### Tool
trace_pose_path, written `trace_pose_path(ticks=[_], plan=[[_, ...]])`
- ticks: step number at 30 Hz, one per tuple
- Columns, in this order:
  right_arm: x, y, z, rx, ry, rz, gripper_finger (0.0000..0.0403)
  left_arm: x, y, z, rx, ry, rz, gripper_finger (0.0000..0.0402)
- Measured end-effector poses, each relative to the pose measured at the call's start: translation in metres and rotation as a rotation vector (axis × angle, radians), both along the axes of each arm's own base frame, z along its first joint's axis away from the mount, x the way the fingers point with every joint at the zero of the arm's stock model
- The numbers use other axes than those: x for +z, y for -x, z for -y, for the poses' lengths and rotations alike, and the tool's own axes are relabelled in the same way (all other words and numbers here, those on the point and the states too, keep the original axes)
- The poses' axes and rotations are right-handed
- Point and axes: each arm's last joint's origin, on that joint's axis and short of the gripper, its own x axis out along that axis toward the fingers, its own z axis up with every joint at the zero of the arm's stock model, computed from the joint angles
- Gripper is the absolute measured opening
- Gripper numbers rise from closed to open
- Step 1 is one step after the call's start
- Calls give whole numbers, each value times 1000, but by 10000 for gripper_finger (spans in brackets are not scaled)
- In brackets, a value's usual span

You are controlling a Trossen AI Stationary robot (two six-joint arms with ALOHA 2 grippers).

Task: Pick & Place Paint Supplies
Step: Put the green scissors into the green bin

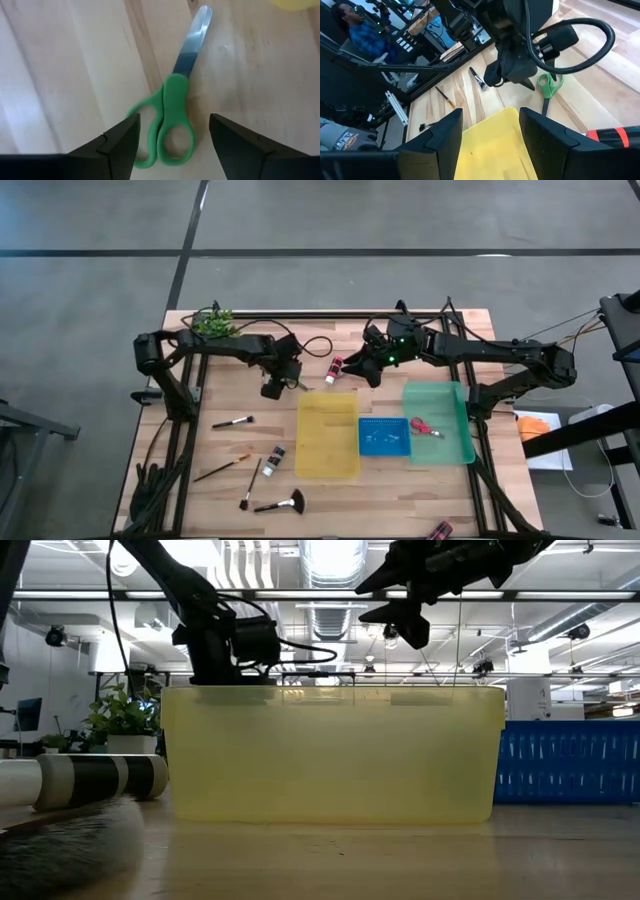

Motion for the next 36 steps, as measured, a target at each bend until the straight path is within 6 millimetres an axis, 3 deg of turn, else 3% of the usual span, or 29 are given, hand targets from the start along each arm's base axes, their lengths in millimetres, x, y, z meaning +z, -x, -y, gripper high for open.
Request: trace_pose_path(ticks=[8, 21, 36], plan=[[0, 0, 0, 0, -1, -3, 193, -14, -3, 1, -6, 28, -43, 229], [-1, 0, 0, 1, 1, -4, 193, -20, -2, 1, 61, 41, -52, 103], [-1, -1, -4, 15, -5, -3, 193, -9, 3, 3, 116, 64, -35, 76]])
